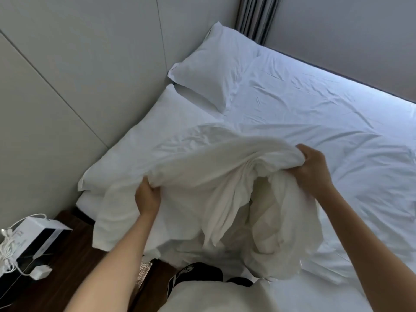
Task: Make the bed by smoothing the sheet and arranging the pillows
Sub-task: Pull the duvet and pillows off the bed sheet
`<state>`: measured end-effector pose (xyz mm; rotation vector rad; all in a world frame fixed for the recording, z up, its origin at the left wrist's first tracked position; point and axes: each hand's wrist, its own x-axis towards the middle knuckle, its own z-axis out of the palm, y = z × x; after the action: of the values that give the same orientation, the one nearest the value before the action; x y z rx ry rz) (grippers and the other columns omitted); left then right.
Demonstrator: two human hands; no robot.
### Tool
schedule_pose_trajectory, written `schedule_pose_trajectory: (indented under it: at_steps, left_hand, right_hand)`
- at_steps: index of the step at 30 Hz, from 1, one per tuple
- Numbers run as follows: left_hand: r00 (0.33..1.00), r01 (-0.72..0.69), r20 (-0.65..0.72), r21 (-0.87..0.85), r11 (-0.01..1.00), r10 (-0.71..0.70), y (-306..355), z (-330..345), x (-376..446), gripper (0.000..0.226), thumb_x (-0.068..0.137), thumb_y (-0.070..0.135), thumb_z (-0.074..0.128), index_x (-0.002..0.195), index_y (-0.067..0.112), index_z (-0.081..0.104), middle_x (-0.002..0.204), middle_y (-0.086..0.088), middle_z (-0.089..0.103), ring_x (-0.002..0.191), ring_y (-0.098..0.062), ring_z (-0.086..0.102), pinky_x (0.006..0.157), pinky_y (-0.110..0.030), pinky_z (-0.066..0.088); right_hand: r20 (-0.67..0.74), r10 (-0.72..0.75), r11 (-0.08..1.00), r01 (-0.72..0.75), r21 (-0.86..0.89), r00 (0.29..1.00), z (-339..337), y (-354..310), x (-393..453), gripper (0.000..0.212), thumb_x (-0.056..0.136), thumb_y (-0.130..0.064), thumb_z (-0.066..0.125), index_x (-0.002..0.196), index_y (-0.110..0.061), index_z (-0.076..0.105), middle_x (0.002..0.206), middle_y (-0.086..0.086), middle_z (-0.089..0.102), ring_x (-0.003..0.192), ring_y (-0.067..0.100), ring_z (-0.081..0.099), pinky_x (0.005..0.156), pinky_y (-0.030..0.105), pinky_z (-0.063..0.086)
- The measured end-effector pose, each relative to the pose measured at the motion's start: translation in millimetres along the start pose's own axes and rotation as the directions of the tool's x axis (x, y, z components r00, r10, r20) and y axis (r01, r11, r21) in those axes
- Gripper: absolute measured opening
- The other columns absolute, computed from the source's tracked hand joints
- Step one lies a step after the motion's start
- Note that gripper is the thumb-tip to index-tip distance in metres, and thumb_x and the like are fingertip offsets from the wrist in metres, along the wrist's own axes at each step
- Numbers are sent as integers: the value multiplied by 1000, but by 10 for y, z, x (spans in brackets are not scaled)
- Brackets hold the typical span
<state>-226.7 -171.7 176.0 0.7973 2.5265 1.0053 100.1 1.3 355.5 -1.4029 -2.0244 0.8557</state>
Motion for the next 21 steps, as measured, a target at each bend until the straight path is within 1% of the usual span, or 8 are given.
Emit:
schedule_pose_trajectory:
  at_steps: [2, 4, 8, 10, 12, 16, 19, 21]
  left_hand:
    - [989, -122, -92, -20, 992, 120, 470, -220, 413, 9, 86, -1, 52, 94, -4, 56, 90, -27, 64, 84, -41, 61, 60, -33, 33]
    - [953, -250, -184, -37, 968, 239, 1008, -500, 826, 4, 85, 1, 48, 85, 0, 52, 83, -24, 62, 77, -39, 59, 58, -30, 24]
    - [807, -501, -352, 16, 865, 474, 2008, -1095, 1360, 11, 78, 6, 44, 84, 1, 51, 83, -22, 59, 74, -35, 55, 59, -30, 25]
    - [734, -594, -352, 83, 801, 581, 2326, -1329, 1444, 16, 75, 4, 44, 87, -1, 53, 87, -23, 57, 75, -33, 51, 60, -28, 24]
    - [705, -631, -317, 129, 765, 635, 2417, -1434, 1481, 16, 76, 2, 44, 90, 0, 53, 91, -23, 54, 74, -29, 47, 60, -26, 23]
    - [803, -585, -168, -31, 811, 572, 2045, -1301, 1528, 10, 81, 4, 40, 86, 10, 45, 75, -11, 52, 70, -20, 45, 57, -30, 26]
    - [893, -450, -9, -68, 891, 450, 1551, -1039, 1540, 26, 80, 17, 37, 93, -1, 51, 90, -21, 61, 82, -31, 58, 68, -40, 42]
    - [925, -365, 98, -46, 930, 368, 1244, -874, 1465, 39, 77, 22, 36, 99, -4, 56, 102, -26, 63, 96, -38, 60, 75, -41, 44]
  right_hand:
    - [-96, -29, 1000, 30, 7, 995, -162, -49, 202, 41, 58, -50, 61, 66, -11, 55, 57, -10, 54, 58, 5, 45, 54, 30, 37]
    - [-205, -49, 998, 55, 25, 977, -348, -154, 425, 44, 61, -49, 65, 72, -7, 58, 64, -3, 56, 65, 10, 48, 58, 32, 40]
    - [-445, -110, 992, 127, 8, 889, -773, -472, 763, 41, 69, -42, 75, 63, -15, 44, 59, -12, 46, 60, 1, 36, 55, 34, 36]
    - [-568, -123, 989, 147, -3, 814, -914, -573, 838, 51, 71, -38, 78, 62, -17, 33, 61, -8, 41, 63, 4, 33, 55, 40, 34]
    - [-623, -129, 988, 151, -17, 772, -948, -556, 828, 49, 74, -32, 78, 62, -16, 33, 62, -2, 42, 65, 8, 35, 53, 42, 36]
    - [-507, -187, 979, 205, -20, 841, -713, -311, 508, 36, 76, -15, 73, 64, -29, 43, 58, -20, 49, 61, -1, 35, 52, 32, 33]
    - [-339, -139, 990, 118, -83, 930, -394, -96, 240, 10, 69, -35, 57, 75, -29, 52, 59, -13, 53, 62, 10, 44, 56, 32, 37]
    - [-241, -75, 992, 48, -114, 968, -189, 105, 118, 25, 64, -44, 52, 75, -22, 56, 62, -3, 56, 65, 13, 49, 58, 37, 43]
